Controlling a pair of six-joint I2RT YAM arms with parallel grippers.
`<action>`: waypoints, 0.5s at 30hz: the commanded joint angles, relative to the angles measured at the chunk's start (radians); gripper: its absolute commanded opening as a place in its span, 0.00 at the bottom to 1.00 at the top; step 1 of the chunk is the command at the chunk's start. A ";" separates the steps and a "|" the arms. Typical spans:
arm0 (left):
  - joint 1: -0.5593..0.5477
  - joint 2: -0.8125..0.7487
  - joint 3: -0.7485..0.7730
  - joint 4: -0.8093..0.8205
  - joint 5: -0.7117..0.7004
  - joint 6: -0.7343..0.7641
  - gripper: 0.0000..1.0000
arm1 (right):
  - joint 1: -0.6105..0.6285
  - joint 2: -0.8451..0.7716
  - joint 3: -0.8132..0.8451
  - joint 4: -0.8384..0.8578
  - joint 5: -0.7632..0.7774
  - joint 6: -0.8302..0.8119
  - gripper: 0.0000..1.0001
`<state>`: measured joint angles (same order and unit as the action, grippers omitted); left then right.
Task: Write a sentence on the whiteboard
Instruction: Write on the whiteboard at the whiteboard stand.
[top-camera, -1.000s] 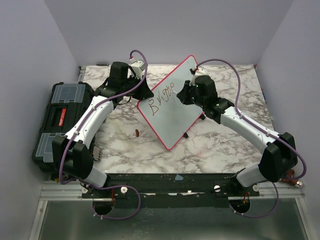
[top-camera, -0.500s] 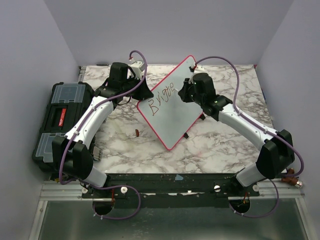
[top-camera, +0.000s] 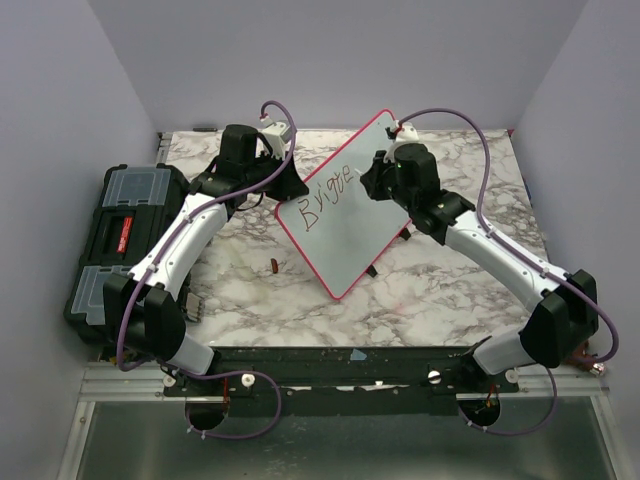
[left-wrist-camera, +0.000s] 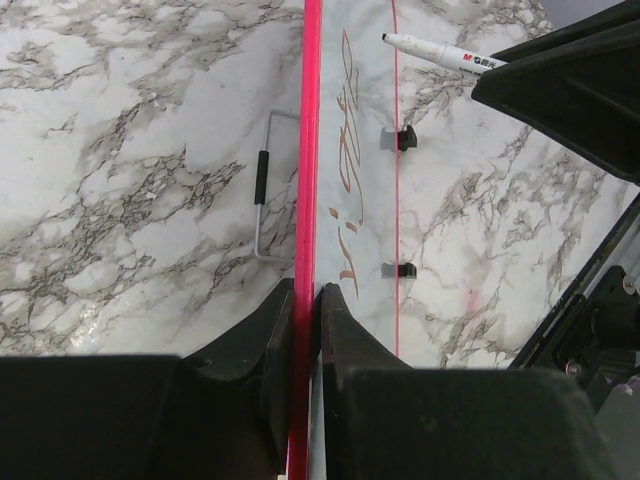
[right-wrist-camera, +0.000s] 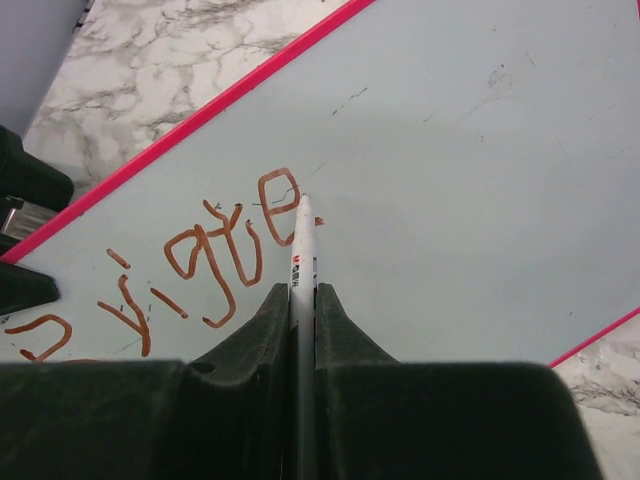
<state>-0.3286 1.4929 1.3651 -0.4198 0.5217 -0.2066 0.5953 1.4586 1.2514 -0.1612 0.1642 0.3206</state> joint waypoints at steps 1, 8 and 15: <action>0.002 -0.039 -0.003 0.039 -0.052 0.062 0.00 | 0.003 0.004 0.024 0.018 0.034 -0.012 0.01; 0.002 -0.045 -0.007 0.042 -0.051 0.064 0.00 | 0.001 0.047 0.064 0.019 0.026 -0.017 0.01; 0.002 -0.047 -0.006 0.042 -0.049 0.064 0.00 | 0.000 0.066 0.093 0.021 0.022 -0.026 0.01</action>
<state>-0.3286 1.4887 1.3628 -0.4194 0.5217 -0.2066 0.5953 1.5055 1.2984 -0.1577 0.1719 0.3126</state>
